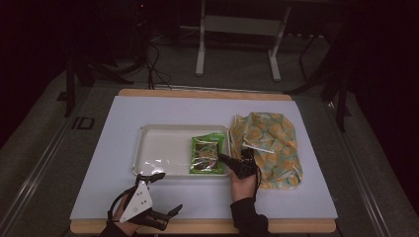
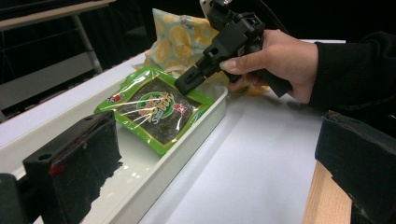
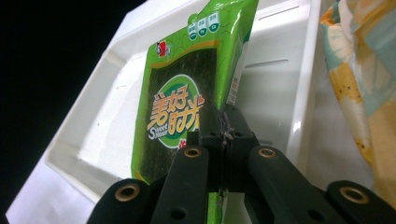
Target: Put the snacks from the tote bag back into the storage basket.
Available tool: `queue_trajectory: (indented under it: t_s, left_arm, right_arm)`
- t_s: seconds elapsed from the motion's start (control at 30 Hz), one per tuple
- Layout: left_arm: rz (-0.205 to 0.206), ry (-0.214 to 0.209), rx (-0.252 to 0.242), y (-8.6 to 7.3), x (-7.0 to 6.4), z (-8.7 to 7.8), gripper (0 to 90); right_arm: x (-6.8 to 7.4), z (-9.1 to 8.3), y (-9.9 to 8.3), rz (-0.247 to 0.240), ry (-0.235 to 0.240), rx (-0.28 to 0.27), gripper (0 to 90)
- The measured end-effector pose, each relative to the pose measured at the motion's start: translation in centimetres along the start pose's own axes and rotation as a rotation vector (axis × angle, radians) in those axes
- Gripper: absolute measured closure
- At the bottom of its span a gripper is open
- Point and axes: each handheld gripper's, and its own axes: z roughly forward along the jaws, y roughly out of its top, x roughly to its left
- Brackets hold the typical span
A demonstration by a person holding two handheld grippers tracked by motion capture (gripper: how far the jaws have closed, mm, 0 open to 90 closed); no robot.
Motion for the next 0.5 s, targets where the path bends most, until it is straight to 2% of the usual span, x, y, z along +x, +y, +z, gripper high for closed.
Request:
queue_trajectory:
  t_s: [0.23, 0.37, 0.5]
  left_arm:
    - [-0.001, -0.002, -0.003, 0.01, 0.00, 0.00, 0.4]
    - [0.001, -0.008, -0.005, 0.03, -0.02, -0.01, 0.4]
    - [0.001, -0.008, -0.007, 0.04, 0.01, -0.01, 0.4]
  right_arm:
    - [0.05, 0.23, 0.11, -0.019, -0.033, 0.019, 87.5]
    - [-0.15, 0.54, 0.17, -0.026, -0.050, 0.034, 83.1]
    - [0.17, 0.70, 0.37, -0.060, -0.063, 0.043, 77.7]
